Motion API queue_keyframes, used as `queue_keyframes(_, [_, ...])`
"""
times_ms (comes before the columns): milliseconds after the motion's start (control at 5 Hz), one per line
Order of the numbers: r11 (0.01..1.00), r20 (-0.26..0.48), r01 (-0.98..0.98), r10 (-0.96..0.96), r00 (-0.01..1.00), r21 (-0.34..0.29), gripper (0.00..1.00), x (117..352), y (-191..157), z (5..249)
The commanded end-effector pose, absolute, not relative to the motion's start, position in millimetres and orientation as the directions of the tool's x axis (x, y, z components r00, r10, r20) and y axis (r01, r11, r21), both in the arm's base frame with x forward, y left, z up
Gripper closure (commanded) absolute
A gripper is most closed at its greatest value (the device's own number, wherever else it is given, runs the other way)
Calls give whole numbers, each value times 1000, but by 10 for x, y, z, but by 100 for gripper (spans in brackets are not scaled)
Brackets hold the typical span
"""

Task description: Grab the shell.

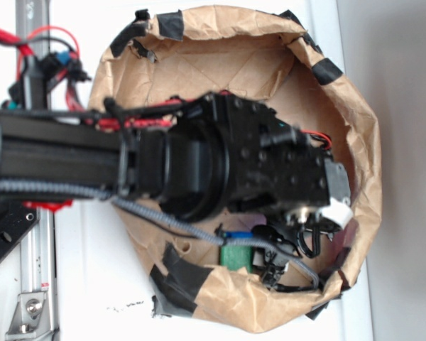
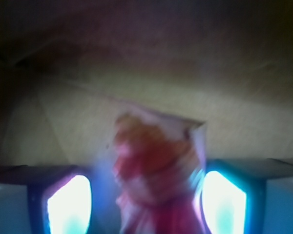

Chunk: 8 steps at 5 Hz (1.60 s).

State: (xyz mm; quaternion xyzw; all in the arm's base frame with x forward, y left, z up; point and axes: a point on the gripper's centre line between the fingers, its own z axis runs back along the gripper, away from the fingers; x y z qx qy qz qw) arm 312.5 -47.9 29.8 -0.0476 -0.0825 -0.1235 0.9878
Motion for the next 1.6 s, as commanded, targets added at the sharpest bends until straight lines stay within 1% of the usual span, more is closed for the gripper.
queue_keyframes(0, [980, 285, 200, -195, 939, 11, 100, 3168, -477, 813])
queue_keyframes(200, [999, 326, 52, -46, 944, -8, 100, 3062, -324, 1315])
queue_keyframes(400, [981, 237, -168, 141, 961, 100, 100, 2998, -276, 1815])
queue_keyframes(600, [963, 246, -267, 248, 937, 46, 100, 2806, -247, 2228])
queue_keyframes(800, [964, 256, -264, 246, 935, 35, 100, 2668, -216, 2335])
queue_keyframes(1000, [957, 269, -289, 275, 923, 10, 100, 2542, -143, 2429])
queue_keyframes(1200, [955, 256, -298, 291, 922, -11, 100, 2457, -84, 2405])
queue_keyframes(1400, [951, 274, -309, 298, 914, -3, 100, 2436, -72, 2392])
